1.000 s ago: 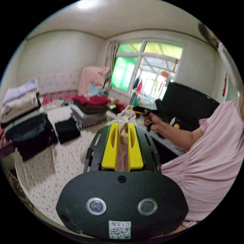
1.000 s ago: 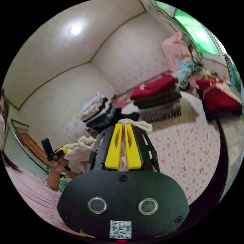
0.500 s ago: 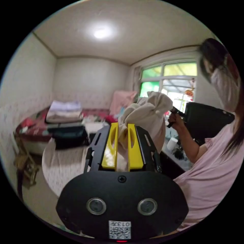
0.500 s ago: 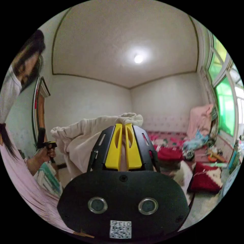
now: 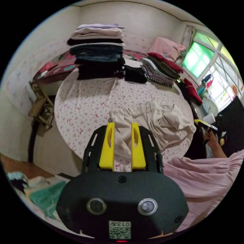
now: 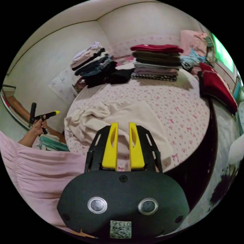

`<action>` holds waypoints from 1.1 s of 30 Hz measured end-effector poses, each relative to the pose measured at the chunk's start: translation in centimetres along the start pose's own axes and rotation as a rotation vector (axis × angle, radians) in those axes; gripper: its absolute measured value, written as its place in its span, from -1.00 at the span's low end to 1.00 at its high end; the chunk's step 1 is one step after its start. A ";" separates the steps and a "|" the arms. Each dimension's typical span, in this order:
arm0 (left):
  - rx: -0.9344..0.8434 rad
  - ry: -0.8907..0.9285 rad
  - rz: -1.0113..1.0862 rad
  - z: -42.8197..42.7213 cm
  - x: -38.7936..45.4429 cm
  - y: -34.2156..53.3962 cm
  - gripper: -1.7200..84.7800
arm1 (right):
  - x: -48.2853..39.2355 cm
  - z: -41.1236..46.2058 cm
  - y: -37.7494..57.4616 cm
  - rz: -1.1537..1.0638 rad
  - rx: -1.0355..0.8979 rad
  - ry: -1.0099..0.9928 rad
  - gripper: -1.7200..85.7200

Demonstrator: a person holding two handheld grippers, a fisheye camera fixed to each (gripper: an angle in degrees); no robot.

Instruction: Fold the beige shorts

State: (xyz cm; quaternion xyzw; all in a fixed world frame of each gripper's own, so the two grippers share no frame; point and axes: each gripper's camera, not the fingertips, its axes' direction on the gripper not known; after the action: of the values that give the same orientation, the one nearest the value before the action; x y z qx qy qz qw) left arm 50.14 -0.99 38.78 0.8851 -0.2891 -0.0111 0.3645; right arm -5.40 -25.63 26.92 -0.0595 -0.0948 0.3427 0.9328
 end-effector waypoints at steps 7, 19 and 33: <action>-0.163 0.069 0.369 9.0 5.4 -8.1 -0.63 | 2.6 0.2 4.7 0.293 -0.142 0.159 -0.73; -0.336 0.063 0.692 19.9 11.4 -10.0 -0.77 | 5.8 -0.2 8.6 0.729 -0.091 0.162 -0.80; 0.236 0.147 0.338 -1.1 -2.8 -5.8 -0.86 | -5.2 -12.6 3.5 0.421 0.293 0.057 -0.95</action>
State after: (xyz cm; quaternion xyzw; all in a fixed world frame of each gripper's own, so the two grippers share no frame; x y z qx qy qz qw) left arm 51.01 4.45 35.22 0.8589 -0.4055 0.1486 0.2752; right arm -8.76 -27.00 13.35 0.0483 -0.0035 0.5375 0.8419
